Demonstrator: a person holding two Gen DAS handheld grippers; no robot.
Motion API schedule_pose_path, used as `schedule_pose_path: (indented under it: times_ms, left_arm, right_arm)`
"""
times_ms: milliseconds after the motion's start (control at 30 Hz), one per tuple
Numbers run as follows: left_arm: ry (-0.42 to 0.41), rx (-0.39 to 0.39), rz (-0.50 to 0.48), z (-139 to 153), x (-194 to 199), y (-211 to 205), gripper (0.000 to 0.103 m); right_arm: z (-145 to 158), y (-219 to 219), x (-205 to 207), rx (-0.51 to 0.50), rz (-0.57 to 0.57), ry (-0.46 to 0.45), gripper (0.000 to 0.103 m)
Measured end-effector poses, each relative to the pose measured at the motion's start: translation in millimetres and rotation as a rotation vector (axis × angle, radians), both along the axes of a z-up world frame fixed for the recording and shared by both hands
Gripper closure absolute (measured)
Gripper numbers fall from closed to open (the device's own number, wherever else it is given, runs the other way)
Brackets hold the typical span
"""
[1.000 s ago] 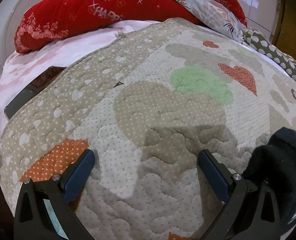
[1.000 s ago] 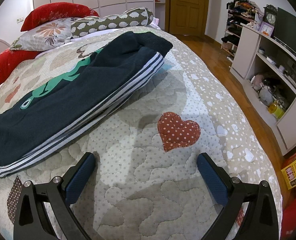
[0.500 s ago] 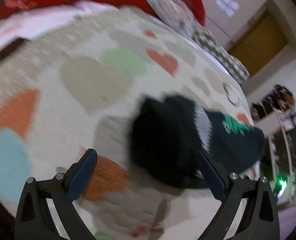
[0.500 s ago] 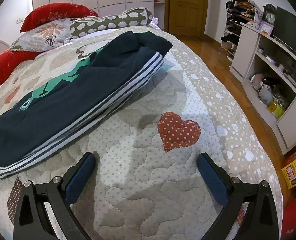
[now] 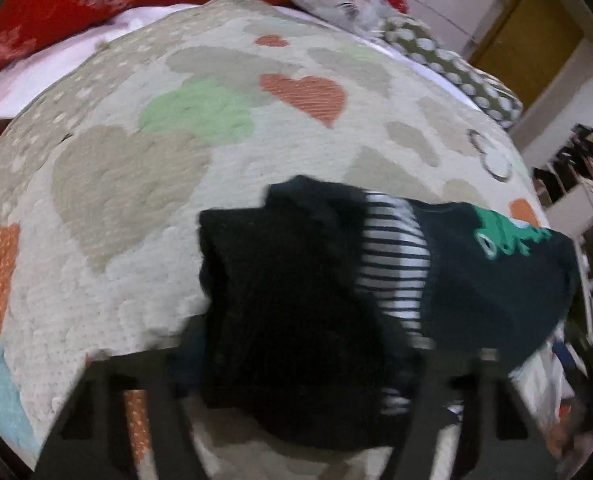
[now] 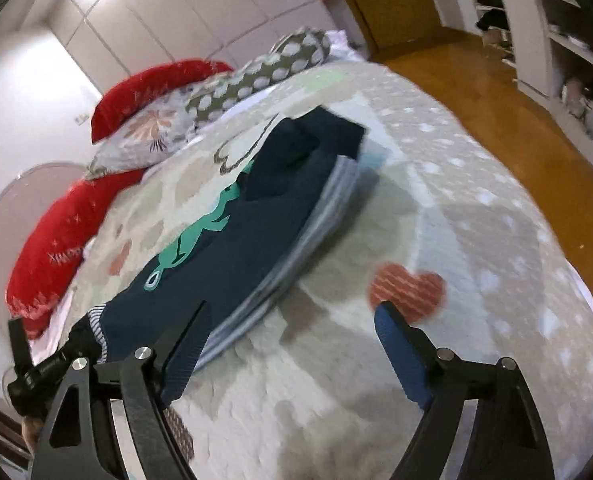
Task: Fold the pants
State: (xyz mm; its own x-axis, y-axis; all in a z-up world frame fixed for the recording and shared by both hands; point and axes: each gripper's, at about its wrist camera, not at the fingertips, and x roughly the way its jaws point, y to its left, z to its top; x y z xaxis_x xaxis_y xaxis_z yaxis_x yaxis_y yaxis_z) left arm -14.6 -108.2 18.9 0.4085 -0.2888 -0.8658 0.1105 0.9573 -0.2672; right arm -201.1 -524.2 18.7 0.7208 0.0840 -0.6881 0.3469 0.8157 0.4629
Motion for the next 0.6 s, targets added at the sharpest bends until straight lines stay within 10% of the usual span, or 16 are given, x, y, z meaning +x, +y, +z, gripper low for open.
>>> schedule_pose_path:
  times_ms: [133, 200, 267, 600]
  left_arm:
    - [-0.007, -0.023, -0.024, 10.4, 2.3, -4.4, 0.077]
    - [0.006, -0.064, -0.02, 13.8, 4.1, 2.3, 0.078]
    - [0.011, -0.099, -0.017, 15.7, 2.7, 7.8, 0.078]
    - [-0.017, -0.155, -0.019, 36.7, -29.3, 38.8, 0.078]
  right_arm:
    - [-12.8, -7.7, 55.0, 0.006, -0.027, 0.034, 0.029]
    - [-16.1, -19.4, 66.5, 0.037, -0.093, 0.036, 0.076]
    - [-17.7, -32.8, 65.8, 0.17, -0.117, 0.016, 0.095]
    - [25.4, 2.4, -15.6, 0.187, -0.016, -0.088, 0.097]
